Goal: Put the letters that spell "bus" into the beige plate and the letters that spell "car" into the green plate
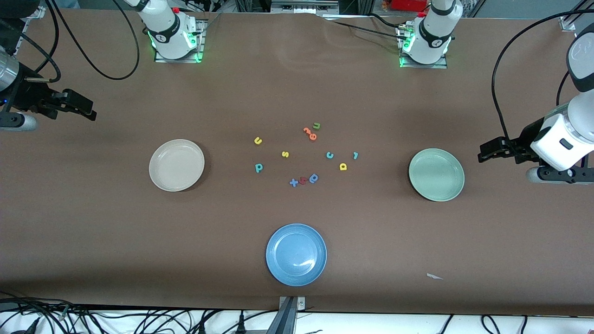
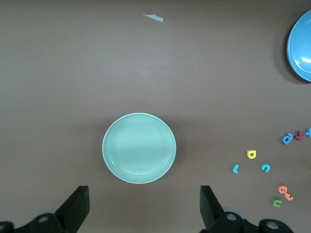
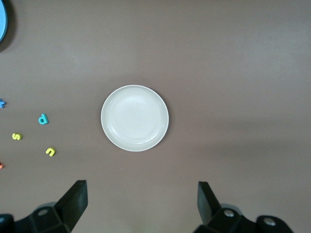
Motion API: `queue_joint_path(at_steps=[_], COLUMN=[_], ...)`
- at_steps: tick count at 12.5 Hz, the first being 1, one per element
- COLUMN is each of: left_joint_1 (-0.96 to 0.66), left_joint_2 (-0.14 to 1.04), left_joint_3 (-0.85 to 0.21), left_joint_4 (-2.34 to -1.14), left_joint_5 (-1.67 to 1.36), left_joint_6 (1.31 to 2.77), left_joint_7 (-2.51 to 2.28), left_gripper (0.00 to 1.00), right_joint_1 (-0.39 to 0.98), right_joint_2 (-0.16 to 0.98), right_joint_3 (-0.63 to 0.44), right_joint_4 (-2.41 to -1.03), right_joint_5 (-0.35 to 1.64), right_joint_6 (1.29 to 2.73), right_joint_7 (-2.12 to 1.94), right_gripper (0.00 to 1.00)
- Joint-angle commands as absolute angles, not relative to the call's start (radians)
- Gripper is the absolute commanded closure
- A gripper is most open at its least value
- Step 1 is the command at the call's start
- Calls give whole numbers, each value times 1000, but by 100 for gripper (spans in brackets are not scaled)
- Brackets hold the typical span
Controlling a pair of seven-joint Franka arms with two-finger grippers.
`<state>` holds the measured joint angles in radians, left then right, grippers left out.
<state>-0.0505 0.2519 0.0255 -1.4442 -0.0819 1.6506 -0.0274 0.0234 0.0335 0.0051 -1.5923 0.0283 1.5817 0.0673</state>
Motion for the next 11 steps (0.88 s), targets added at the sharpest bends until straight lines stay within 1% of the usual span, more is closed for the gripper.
queue_joint_path(at_steps=[1, 11], left_joint_1=[-49, -35], left_joint_2=[252, 258], left_joint_3=[23, 25], left_joint_4=[-1448, -1448], left_joint_5=[-69, -71], left_joint_6=[1641, 1643], left_joint_7=[-3, -3], left_gripper=[0, 0], right_joint_1=[28, 28], right_joint_2=[38, 38], right_joint_3=[6, 8], right_joint_4=[-1569, -1569], right_joint_5=[15, 15], right_joint_6=[1560, 1559], right_joint_7=[74, 72], right_gripper=[0, 0])
